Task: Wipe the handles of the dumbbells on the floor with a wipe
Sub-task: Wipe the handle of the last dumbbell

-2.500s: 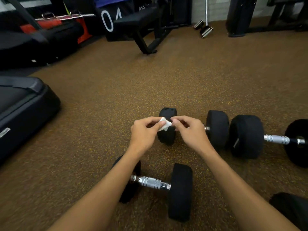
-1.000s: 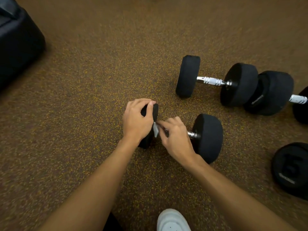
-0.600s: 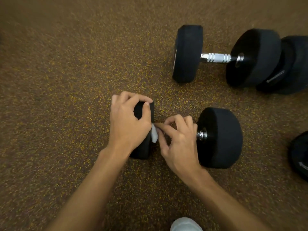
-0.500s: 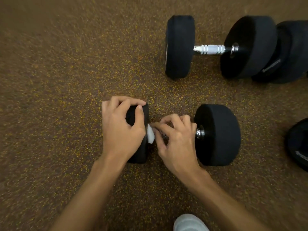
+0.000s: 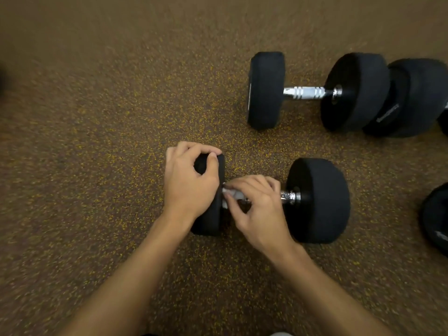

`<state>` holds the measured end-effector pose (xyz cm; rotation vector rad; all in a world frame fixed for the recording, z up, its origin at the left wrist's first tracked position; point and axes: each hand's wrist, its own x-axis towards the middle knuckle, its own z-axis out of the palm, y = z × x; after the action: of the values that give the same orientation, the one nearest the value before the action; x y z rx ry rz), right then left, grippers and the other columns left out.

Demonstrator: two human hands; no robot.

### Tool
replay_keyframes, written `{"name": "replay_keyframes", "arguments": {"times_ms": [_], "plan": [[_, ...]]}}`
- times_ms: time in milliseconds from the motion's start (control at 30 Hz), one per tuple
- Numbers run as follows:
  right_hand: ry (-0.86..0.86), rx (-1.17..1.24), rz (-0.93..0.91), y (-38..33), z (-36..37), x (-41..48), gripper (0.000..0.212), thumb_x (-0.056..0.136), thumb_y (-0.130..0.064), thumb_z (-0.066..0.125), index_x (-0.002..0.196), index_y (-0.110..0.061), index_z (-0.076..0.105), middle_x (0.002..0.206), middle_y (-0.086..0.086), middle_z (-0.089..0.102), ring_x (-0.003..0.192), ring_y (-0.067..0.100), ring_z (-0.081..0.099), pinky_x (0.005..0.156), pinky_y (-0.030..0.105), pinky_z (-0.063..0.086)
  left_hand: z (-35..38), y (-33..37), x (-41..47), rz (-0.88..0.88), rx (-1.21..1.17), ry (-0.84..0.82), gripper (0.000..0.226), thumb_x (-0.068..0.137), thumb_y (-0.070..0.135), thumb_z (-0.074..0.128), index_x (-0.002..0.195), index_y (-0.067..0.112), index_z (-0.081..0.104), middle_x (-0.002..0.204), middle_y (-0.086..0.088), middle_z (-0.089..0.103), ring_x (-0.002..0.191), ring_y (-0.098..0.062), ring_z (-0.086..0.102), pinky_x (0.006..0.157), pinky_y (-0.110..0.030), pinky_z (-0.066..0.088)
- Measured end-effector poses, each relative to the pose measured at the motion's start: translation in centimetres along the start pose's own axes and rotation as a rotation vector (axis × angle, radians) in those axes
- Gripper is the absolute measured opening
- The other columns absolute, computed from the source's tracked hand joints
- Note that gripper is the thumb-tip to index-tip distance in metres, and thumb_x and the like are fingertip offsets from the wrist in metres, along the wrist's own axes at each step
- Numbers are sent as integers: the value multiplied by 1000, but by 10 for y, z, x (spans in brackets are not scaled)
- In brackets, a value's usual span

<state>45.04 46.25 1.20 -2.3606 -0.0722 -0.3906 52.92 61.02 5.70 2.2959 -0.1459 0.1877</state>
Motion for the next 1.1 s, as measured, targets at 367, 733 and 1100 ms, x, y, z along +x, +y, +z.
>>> {"name": "replay_keyframes", "arguments": {"times_ms": [367,733,1100], "plan": [[2,-35,-70,4,-1,1,16,100,-28,70,113,-23,79,113,-14,76,109,7,61,102,34,39,-2,13,-14,-65,-22,120,20,96,34,63,98,41,82,101,27,74,112,-4,58,102,-31,48],[-37,-64,-56,5,-5,-3,28,101,-35,68,126,-23,77,126,-13,74,122,5,59,109,35,37,-6,15,-12,-74,-26,86,21,97,30,65,102,38,83,104,27,75,114,1,56,101,-26,49],[35,-96,-56,5,7,-5,23,97,-31,71,117,-22,78,118,-12,76,115,7,62,105,31,34,-3,11,-18,-41,-14,110,24,97,34,61,104,38,83,107,28,75,111,-3,55,98,-34,53]]}}
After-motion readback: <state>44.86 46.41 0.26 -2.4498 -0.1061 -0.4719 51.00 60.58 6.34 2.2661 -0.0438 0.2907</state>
